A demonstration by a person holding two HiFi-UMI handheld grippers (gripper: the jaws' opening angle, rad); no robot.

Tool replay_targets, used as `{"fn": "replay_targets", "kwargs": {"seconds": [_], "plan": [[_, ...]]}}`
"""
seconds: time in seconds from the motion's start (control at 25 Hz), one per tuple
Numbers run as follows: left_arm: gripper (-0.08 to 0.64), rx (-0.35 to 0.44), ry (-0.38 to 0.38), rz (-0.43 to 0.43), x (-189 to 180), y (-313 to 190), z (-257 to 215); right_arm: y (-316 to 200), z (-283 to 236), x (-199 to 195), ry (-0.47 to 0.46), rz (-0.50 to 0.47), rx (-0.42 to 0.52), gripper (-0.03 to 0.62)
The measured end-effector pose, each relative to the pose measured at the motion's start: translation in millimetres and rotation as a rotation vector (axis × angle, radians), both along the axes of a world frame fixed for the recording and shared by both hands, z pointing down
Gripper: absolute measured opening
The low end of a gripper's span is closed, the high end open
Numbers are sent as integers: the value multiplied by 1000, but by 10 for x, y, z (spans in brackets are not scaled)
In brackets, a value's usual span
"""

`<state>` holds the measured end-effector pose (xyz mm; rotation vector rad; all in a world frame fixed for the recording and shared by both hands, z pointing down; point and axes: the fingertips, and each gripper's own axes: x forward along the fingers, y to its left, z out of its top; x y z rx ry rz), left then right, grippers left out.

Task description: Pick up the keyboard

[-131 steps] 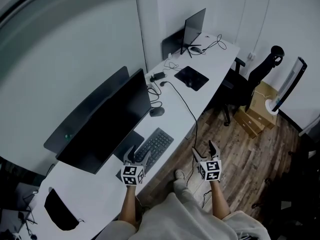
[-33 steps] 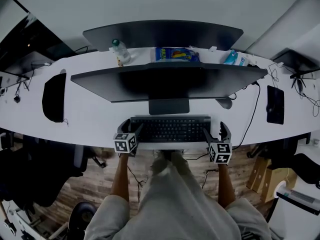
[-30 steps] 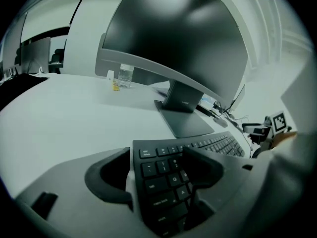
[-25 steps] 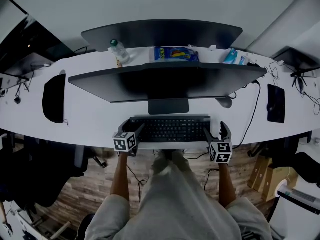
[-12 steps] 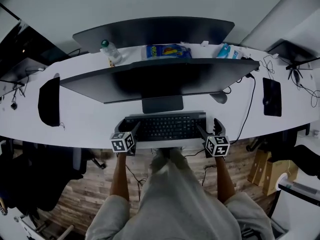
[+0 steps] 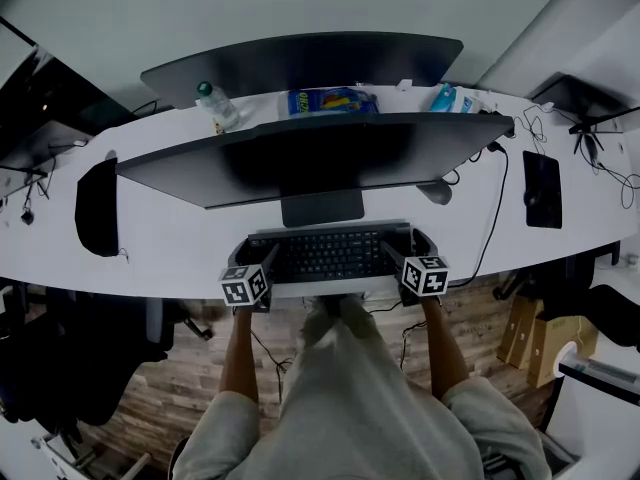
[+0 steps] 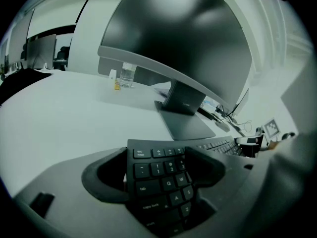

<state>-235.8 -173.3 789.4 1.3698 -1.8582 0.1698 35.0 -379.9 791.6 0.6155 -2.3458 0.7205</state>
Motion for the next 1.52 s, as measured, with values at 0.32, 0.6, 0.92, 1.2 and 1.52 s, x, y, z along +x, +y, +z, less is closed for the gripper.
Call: {"fn": "replay_targets", "kwargs": {"seconds": [0.32,0.6,0.92,1.2,1.52], "plan": [[339,0,-3,-2,0,-9,-3,-5,113,-106,66,-23,0,422],[339,6,25,-31,12,-8,-3,-34,122,-72,68,31,-29,402],[339,-3,18,-27,11,-1,-9,-25,93,-67,47,51,-11,391],[339,-1,22,-32,59,63,-41,23,48,-47,43,49,-2,388],[339,76,-10,-31,109,46,-355,10,-285,7,1,52,68,388]]}}
